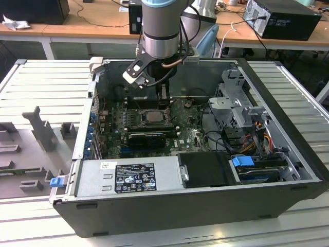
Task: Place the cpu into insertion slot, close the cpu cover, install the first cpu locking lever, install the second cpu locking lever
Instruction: 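Close the cpu cover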
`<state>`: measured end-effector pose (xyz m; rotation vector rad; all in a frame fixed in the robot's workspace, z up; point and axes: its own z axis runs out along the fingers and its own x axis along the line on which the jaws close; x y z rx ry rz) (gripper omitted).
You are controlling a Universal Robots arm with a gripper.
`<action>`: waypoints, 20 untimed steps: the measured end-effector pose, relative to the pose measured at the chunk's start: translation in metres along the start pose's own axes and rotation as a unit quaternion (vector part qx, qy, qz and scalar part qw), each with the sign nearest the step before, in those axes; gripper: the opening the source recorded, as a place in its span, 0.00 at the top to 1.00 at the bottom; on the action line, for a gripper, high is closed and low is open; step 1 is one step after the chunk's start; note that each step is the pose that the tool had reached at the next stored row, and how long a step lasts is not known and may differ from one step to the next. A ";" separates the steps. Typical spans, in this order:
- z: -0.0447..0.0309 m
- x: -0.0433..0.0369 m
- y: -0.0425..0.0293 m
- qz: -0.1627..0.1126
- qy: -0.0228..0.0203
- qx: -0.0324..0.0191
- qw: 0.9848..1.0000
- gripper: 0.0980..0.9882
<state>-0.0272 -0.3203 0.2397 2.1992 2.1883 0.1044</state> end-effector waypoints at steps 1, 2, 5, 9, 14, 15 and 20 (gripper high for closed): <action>-0.0003 0.0000 0.0000 0.000 0.000 0.000 1.000 0.99; -0.0010 0.0000 0.0001 0.000 0.000 0.000 1.000 0.99; -0.0070 0.0002 0.0006 0.000 0.000 0.000 1.000 0.99; -0.0106 0.0002 0.0008 0.000 0.000 0.000 1.000 0.99; -0.0138 0.0003 0.0011 0.000 0.000 0.000 1.000 0.99; -0.0143 0.0003 0.0011 0.000 0.000 0.000 1.000 0.99; -0.0146 0.0003 0.0018 0.000 0.000 0.000 1.000 0.99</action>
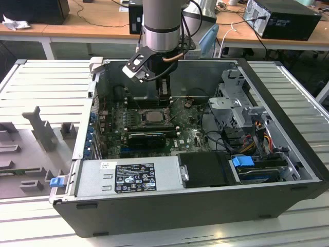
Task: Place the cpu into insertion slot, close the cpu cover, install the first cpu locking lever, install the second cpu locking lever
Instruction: 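Close the cpu cover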
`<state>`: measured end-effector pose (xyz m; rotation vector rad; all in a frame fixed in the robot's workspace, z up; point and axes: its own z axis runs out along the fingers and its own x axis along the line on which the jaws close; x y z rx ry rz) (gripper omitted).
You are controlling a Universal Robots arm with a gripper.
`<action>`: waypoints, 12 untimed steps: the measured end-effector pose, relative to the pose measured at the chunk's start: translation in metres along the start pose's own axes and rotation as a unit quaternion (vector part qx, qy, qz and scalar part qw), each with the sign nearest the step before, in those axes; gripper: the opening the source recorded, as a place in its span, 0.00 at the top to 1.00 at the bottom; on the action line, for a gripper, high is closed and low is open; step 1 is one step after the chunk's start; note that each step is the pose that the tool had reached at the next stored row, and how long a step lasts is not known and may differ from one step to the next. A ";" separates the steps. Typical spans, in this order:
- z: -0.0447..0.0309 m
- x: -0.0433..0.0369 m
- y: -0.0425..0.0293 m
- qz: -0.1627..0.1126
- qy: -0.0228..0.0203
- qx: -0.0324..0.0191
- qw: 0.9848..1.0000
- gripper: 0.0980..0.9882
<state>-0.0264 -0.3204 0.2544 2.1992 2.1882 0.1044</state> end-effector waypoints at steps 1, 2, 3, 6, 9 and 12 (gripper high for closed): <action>0.0000 0.0000 0.0001 0.000 0.000 0.000 1.000 0.99; 0.0000 0.0000 0.0003 0.000 0.000 0.000 1.000 0.99; 0.0001 0.0000 0.0009 0.000 0.000 0.000 1.000 0.99; 0.0002 0.0000 0.0026 0.000 0.000 0.000 1.000 0.99; 0.0003 0.0000 0.0036 0.000 0.000 0.000 1.000 0.99; 0.0005 0.0000 0.0053 0.000 0.000 0.000 1.000 0.99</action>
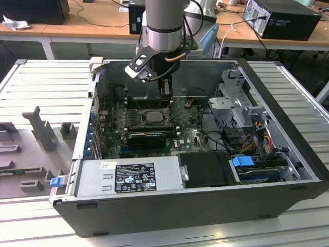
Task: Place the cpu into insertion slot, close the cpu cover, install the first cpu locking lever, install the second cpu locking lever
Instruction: 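Close the cpu cover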
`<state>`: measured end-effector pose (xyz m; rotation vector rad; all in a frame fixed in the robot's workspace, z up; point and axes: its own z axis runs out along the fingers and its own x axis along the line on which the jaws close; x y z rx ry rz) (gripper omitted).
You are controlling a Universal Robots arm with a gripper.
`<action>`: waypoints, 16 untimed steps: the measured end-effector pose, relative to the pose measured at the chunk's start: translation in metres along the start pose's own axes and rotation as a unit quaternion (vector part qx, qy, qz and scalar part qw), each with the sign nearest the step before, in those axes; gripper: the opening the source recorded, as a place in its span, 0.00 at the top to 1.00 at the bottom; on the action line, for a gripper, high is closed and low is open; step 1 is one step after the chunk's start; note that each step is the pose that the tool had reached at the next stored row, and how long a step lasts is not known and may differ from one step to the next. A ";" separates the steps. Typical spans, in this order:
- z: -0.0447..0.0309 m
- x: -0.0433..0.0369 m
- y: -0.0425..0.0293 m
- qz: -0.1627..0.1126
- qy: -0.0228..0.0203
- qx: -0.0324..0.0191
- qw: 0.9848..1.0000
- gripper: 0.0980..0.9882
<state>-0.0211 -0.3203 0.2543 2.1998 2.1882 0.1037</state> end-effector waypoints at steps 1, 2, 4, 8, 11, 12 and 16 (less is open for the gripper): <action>0.0000 0.0000 0.0006 0.000 0.000 0.000 1.000 0.99; 0.0001 0.0000 0.0011 0.000 0.000 0.000 1.000 0.99; -0.0006 0.0000 0.0016 0.000 0.000 0.000 1.000 0.99; -0.0074 0.0002 0.0021 0.000 0.000 0.000 1.000 0.99; -0.0082 0.0002 0.0026 0.000 0.000 0.000 1.000 0.99; -0.0087 0.0002 0.0029 0.000 0.000 0.000 1.000 0.99; -0.0096 0.0002 0.0056 0.000 0.000 0.000 1.000 0.99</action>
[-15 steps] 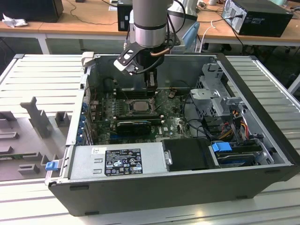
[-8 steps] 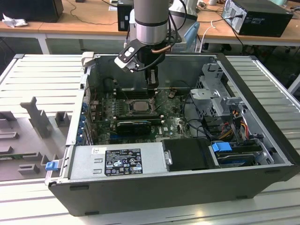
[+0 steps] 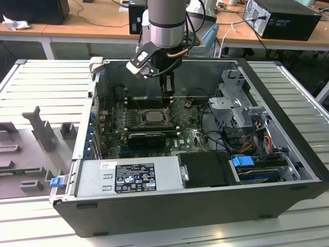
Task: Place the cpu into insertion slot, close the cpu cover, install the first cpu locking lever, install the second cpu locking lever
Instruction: 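Close the cpu cover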
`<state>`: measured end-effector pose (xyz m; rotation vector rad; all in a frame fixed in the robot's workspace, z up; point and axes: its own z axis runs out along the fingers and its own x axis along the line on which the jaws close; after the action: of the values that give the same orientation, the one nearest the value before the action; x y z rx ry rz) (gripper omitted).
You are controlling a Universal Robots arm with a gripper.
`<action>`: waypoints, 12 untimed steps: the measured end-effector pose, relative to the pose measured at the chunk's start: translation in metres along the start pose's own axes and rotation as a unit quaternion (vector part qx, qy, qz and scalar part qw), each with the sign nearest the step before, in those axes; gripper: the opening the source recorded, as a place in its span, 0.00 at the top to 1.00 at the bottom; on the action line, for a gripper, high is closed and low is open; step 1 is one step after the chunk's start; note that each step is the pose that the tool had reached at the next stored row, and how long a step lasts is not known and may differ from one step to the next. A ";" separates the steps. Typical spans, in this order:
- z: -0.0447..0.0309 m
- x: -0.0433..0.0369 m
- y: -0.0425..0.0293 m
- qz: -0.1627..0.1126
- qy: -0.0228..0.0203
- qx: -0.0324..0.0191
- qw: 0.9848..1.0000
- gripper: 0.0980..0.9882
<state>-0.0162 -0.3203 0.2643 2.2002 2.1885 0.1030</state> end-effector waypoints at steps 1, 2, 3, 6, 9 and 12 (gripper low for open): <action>0.0002 0.0000 0.0027 0.000 0.000 0.001 1.000 0.99; 0.0003 0.0000 0.0044 0.000 0.000 0.001 1.000 0.99; -0.0016 0.0001 0.0053 0.000 0.000 0.002 1.000 0.99; -0.0048 0.0002 0.0061 0.000 0.000 0.002 1.000 0.99; -0.0046 0.0001 0.0114 0.000 0.000 0.003 1.000 0.99; -0.0044 0.0002 0.0137 0.000 0.000 0.003 1.000 0.99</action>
<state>-0.0028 -0.3203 0.2697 2.2033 2.1916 0.0966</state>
